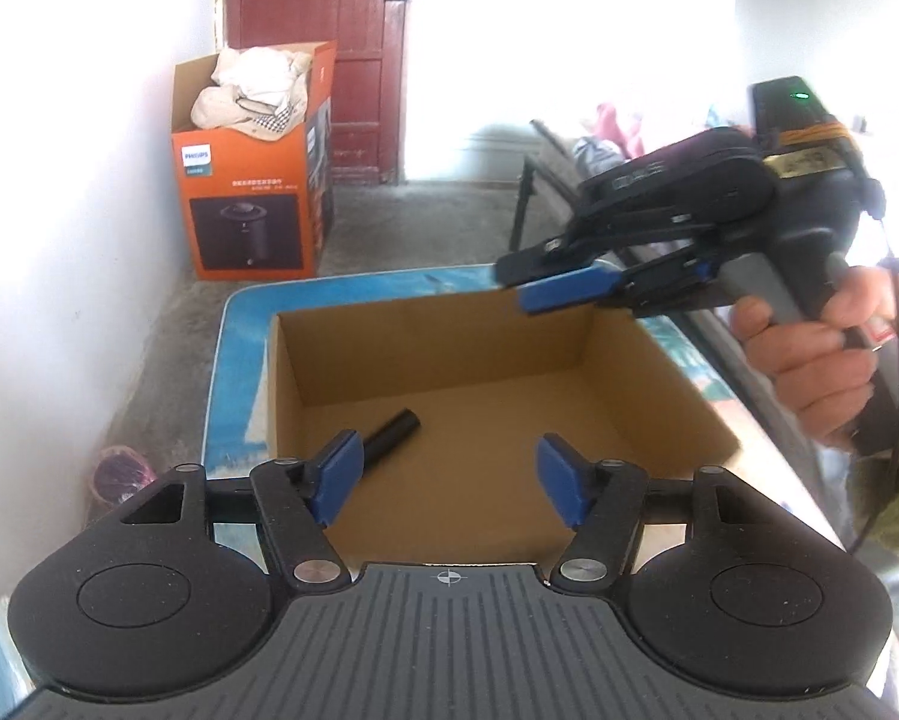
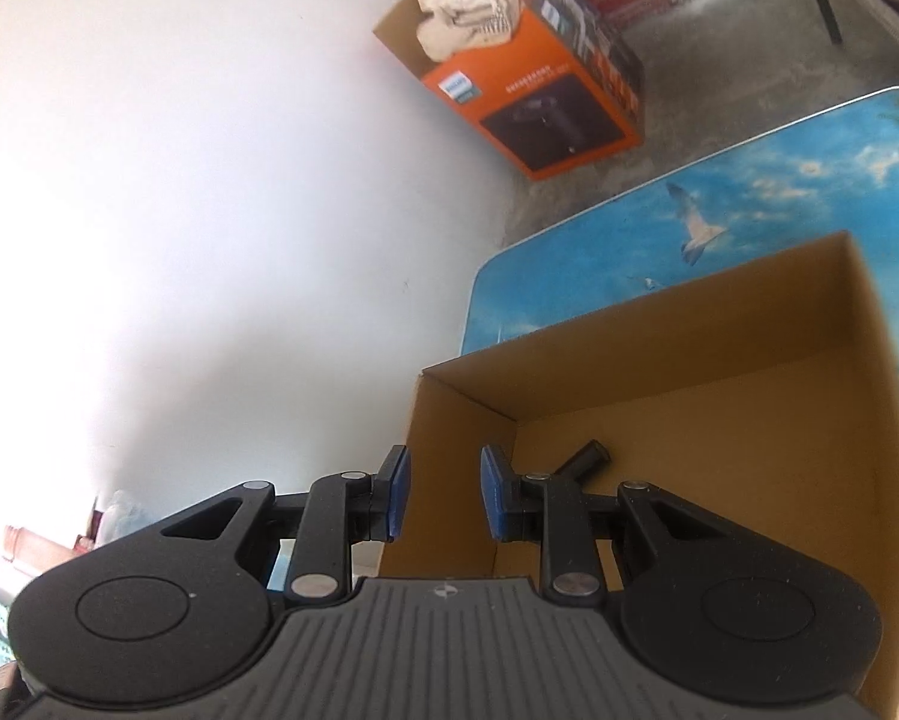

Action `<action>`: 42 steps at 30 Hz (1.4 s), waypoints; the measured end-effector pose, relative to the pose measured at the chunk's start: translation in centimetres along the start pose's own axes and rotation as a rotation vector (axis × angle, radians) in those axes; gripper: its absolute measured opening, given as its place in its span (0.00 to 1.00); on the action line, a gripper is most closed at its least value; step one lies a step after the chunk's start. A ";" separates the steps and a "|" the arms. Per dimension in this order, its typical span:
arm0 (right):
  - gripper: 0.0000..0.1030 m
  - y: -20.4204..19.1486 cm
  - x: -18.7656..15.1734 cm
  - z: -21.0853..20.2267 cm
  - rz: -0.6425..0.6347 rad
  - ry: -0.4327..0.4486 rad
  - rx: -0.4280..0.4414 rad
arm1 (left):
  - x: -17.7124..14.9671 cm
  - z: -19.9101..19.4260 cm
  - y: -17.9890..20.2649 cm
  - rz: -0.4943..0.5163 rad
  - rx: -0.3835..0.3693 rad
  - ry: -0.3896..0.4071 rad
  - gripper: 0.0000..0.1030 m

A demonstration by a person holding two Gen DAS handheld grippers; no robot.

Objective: Organize rigid objects
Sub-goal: 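Move the right tool back down to the pink bowl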

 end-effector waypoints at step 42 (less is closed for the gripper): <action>0.30 11.2 -21.4 -6.2 0.401 -0.104 -0.112 | -15.1 2.9 4.7 -0.089 -0.088 -0.185 0.45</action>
Point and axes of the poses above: each gripper's, at about its wrist camera, not at the fingertips, and z roughly the way its jaws point, y to its right, x to its top, the point moved 10 cm from there along z, roughly the way its jaws point, and after that the axes turned 14 degrees about y, right-handed, at the moved point
